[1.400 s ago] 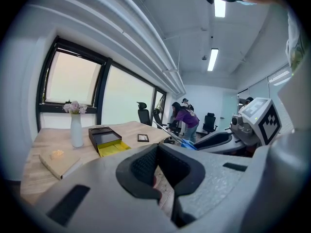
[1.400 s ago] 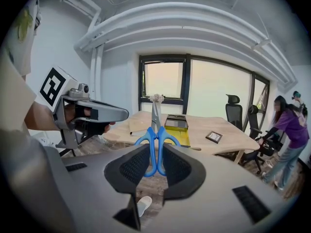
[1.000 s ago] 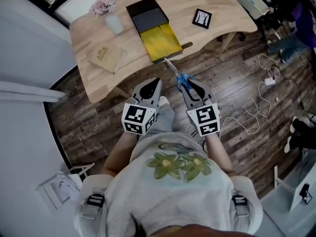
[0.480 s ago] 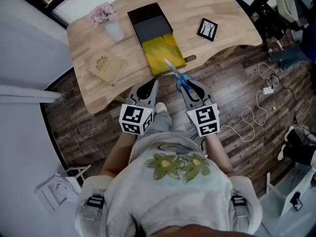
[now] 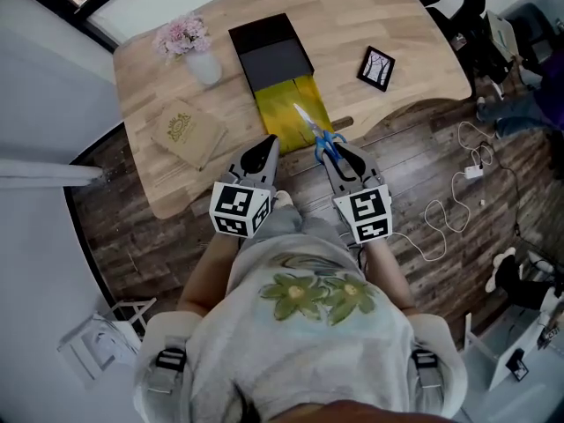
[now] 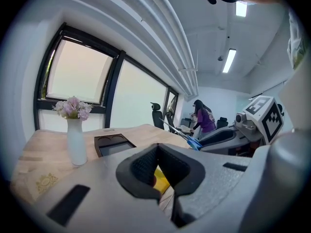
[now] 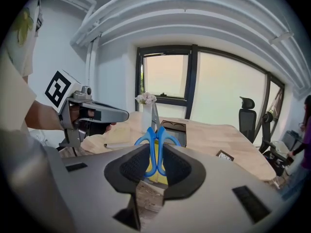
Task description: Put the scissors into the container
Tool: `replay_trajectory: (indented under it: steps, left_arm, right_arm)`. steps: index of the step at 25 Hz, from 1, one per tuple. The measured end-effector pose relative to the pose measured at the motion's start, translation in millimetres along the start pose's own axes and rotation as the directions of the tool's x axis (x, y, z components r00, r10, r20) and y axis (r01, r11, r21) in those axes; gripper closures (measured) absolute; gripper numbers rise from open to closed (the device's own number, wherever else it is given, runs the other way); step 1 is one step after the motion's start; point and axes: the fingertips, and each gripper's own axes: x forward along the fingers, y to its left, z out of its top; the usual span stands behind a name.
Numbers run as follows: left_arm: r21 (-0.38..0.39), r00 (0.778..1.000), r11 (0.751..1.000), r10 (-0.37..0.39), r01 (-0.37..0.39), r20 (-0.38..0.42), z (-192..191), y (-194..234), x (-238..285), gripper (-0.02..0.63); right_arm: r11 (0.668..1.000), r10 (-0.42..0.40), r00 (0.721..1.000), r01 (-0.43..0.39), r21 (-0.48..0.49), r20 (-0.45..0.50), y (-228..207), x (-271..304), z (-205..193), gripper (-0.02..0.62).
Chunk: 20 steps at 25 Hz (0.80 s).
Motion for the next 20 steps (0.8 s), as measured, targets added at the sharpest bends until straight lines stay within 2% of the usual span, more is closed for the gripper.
replay_trajectory:
  steps: [9, 20]
  left_arm:
    - [-0.028, 1.0, 1.0, 0.006, -0.006, -0.011, -12, 13, 13, 0.599]
    - [-0.053, 0.998, 0.997, 0.052, -0.054, -0.03, -13, 33, 32, 0.599]
  right_arm:
    - [1.0, 0.022, 1.0, -0.022, -0.014, -0.015, -5, 22, -2, 0.512]
    - [0.997, 0.064, 0.997, -0.065, -0.028, -0.032, -26, 47, 4, 0.512]
